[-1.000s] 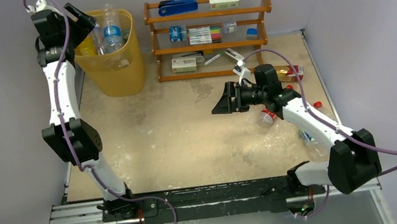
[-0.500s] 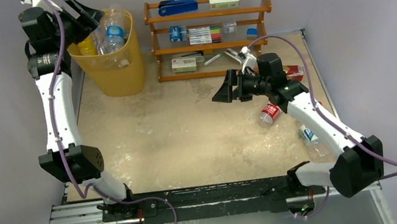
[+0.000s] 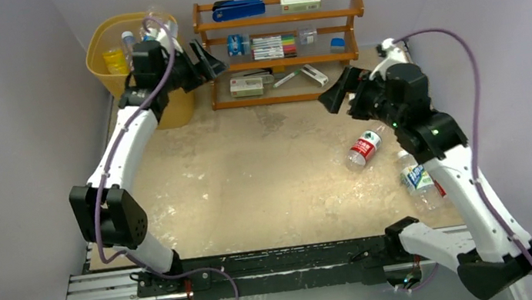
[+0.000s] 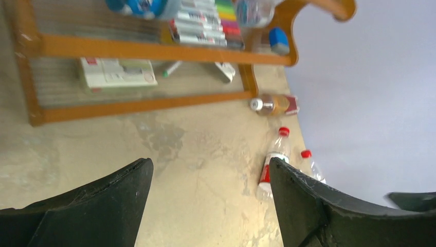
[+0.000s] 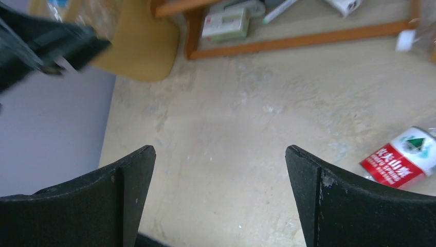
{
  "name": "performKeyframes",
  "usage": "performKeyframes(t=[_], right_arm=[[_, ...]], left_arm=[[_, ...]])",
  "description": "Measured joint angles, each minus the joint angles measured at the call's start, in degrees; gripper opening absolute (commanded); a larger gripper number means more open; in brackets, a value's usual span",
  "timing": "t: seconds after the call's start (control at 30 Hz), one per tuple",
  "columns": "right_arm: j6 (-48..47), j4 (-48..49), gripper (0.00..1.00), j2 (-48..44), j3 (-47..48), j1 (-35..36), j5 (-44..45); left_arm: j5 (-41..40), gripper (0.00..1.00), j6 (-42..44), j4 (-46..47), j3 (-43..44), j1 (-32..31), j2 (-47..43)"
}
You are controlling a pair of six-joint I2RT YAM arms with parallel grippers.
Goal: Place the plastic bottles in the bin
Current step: Place the plastic bottle in the trash bin, then pick up the plastic bottle at the center of the board.
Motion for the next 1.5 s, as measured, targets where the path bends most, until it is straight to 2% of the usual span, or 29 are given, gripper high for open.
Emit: performKeyframes(t=[0.2,0.4,0.57,0.7,0.93,1.17,1.5], right_arm=[[1.18,-2.73,1.0,-5.31,7.56,-0.24,8.37],[2.69,-4.44,1.0,-6.58,8.37,-0.24,11.13],[5.07,-7.15,1.0,-5.05,5.35,-0.48,13.2],[6.21,-7.34,1.0,-2.4,-0.28,-3.26,13.0],[5.99,-4.7,1.0,5.4,-10.75,-15.15,7.87],[4.24,0.87,1.0,11.63,-13.9,-20.57,4.39],[1.75,6.25,1.0,18.56,-17.9,-25.99,2.99]], left_arm=[[-1.95,0.84,-0.87,6.73,-7.08,-9.79,2.32],[-3.41,0.85,-1.49,15.56,-6.54,-25.44,11.76],[-6.29,0.85,-1.25,16.33,-3.96,-33.24,19.76],[-10.58,0.85,-1.27,15.87,-4.87,-32.02,20.22],[-15.08,0.86,-1.29,15.69,-11.28,-28.02,17.49],[-15.3,0.86,-1.31,14.45,-17.51,-25.7,11.34],[-14.84,0.87,-1.33,13.64,-19.61,-21.16,6.01]])
